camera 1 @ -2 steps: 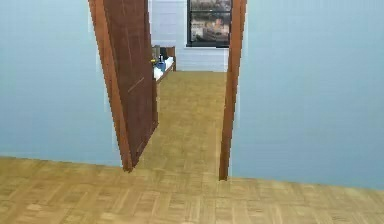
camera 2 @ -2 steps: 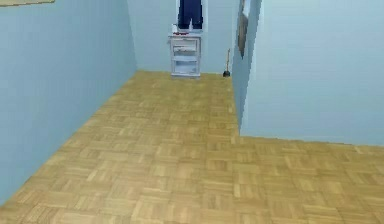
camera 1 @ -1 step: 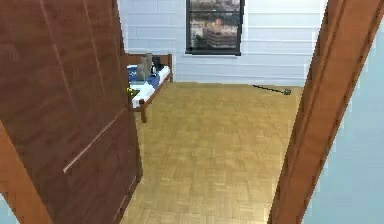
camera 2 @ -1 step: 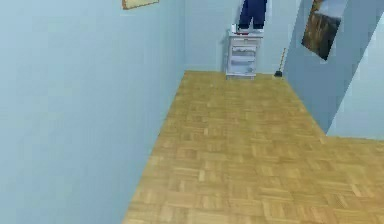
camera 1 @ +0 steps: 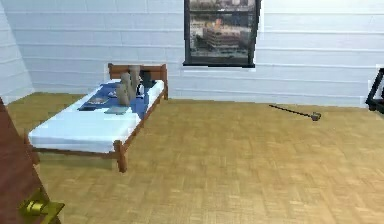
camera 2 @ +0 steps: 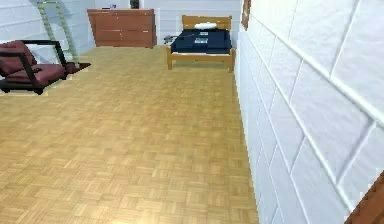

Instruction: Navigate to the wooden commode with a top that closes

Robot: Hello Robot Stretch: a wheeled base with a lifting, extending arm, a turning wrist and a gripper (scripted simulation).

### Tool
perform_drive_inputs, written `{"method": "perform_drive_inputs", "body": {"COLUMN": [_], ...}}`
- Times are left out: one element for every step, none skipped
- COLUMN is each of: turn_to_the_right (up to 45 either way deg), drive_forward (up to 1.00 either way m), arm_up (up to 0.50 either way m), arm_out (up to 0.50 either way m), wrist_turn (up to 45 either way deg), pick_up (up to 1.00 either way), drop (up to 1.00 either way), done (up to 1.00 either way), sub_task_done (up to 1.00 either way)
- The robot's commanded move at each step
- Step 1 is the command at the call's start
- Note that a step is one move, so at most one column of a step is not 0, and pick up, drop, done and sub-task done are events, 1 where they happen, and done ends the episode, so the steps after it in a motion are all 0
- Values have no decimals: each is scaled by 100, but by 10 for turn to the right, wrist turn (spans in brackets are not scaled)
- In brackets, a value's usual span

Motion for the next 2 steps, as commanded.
{"method": "perform_drive_inputs", "body": {"turn_to_the_right": [-30, 0], "drive_forward": [0, 60], "arm_up": [0, 0], "arm_out": [0, 0], "wrist_turn": [0, 0], "pick_up": [0, 0], "drop": [0, 0], "done": [0, 0], "sub_task_done": [0, 0]}}
